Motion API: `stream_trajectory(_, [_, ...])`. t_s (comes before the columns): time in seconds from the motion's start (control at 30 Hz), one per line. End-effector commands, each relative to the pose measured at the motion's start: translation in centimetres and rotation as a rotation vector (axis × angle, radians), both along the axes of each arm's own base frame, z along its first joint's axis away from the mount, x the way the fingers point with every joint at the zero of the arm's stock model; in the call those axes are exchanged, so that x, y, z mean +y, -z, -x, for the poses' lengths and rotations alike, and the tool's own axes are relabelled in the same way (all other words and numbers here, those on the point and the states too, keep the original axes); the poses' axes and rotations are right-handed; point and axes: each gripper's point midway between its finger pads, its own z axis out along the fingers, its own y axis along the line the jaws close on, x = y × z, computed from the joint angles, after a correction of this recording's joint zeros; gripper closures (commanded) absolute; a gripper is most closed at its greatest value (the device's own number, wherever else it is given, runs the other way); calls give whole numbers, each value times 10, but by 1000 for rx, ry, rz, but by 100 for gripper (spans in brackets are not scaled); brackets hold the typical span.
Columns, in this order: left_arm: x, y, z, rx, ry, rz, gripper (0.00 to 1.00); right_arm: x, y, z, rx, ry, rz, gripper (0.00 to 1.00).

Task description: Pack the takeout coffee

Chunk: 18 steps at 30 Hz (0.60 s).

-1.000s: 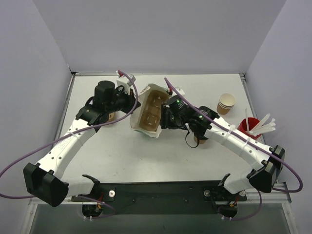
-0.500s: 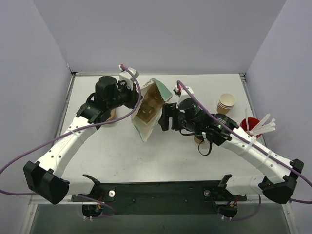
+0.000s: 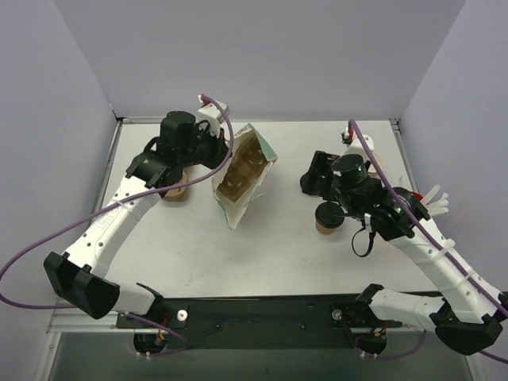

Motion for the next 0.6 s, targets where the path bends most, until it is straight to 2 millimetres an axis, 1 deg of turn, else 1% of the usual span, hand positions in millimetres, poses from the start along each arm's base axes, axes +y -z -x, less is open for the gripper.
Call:
stream_trajectory(0.0, [-4,-35,7,-13,2,37,100,-51,58,-3,173,216,95,23])
stream_trajectory(0.03, [-4,-37,8,-13,3,37,100,-60,67,-5,203,246,85,23])
stream_trajectory(0.1, [-3,-40,12,-9,6,40,100,-68,95,-5,288,264,115,25])
stream_trajectory(0.17, [-5,-39,18,-7,19,38,100,-77,116,-3,355,290,137,25])
stream_trajectory(0.2, [-5,-40,19,-10,24,40,100,-78,125,-4,385,285,156,25])
stream_trajectory(0.37, [-7,-40,26,-6,41,43,100,-84,149,-8,471,290,236,23])
stream_trajectory(0.47, [-9,-39,29,1,51,41,100,-85,156,-10,495,280,268,22])
stream_trajectory(0.5, [-10,-40,30,0,58,43,100,-84,162,-10,517,273,286,22])
stream_trajectory(0.57, [-10,-40,31,5,58,39,100,-84,167,-11,537,272,304,22])
